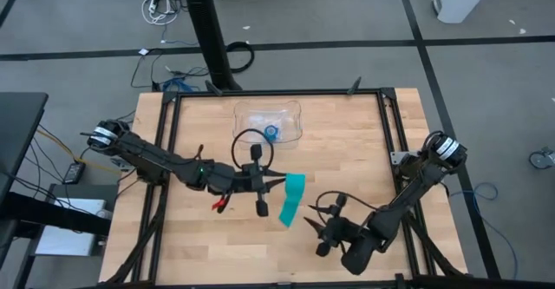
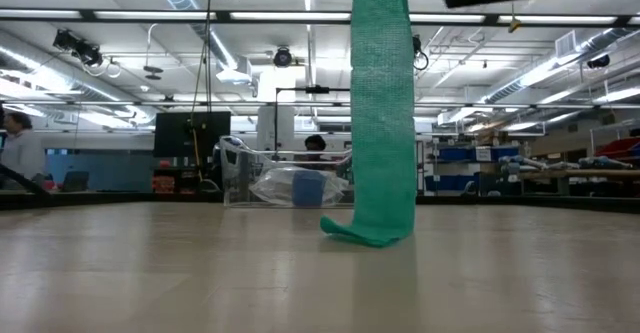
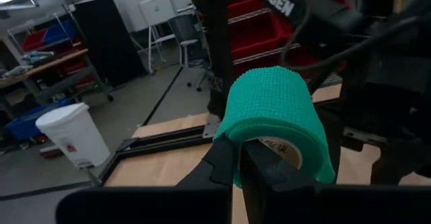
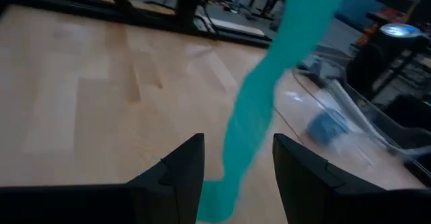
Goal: Roll bandage
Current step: Roll the green bandage
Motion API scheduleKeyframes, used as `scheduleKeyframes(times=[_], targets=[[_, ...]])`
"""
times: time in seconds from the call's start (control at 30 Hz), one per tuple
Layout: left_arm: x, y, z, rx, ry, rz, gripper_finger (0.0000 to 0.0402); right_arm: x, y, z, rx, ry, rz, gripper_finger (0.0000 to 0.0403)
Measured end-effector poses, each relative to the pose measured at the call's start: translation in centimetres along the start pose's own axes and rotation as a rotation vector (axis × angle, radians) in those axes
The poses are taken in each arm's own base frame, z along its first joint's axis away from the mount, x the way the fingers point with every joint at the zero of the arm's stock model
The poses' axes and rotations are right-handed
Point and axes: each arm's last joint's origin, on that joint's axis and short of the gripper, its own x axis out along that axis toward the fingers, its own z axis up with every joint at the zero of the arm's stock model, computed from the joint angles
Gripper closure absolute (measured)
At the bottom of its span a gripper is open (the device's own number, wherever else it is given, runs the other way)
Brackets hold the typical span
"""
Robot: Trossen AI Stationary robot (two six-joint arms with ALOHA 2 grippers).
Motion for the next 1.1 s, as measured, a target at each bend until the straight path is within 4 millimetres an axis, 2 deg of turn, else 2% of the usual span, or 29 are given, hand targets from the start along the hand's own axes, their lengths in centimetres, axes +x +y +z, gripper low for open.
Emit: scheduleKeyframes(times=[0.17,0.27,0.37,0.47,0.57,0.7,0.83,0.97,1.1], targets=[[-0.7,-1.3,0.0,-0.004,0.031,-0.008,0.0385,1.1,0.2,1.4,0.002,-0.027,0.054,0.0239],[-1.4,-2.4,0.0,0.012,0.048,-0.022,0.0385,0.7,-0.1,2.2,0.001,-0.054,0.077,0.0239],[-2.1,-3.5,0.1,0.039,0.050,-0.035,0.0385,0.1,-0.6,3.8,0.000,-0.084,0.173,0.0240],[-2.6,-4.2,0.2,0.064,0.063,-0.026,0.0385,-0.2,-1.6,4.8,-0.020,-0.085,0.311,0.0240],[-3.1,-4.7,0.2,0.089,0.072,-0.019,0.0385,-0.1,-3.5,5.1,-0.020,-0.087,0.412,0.0240],[-3.4,-5.0,0.1,0.104,0.091,0.004,0.0385,0.6,-6.2,4.3,0.050,-0.124,0.513,0.0241],[-3.4,-4.9,0.1,0.104,0.100,0.057,0.0385,1.0,-8.1,2.2,0.143,-0.239,0.521,0.0241],[-3.1,-4.3,-0.1,0.066,0.113,0.125,0.0385,1.9,-8.5,-0.1,0.212,-0.297,0.480,0.0241],[-2.5,-3.5,-0.3,0.021,0.120,0.167,0.0385,3.5,-8.1,-1.1,0.236,-0.310,0.446,0.0241]])
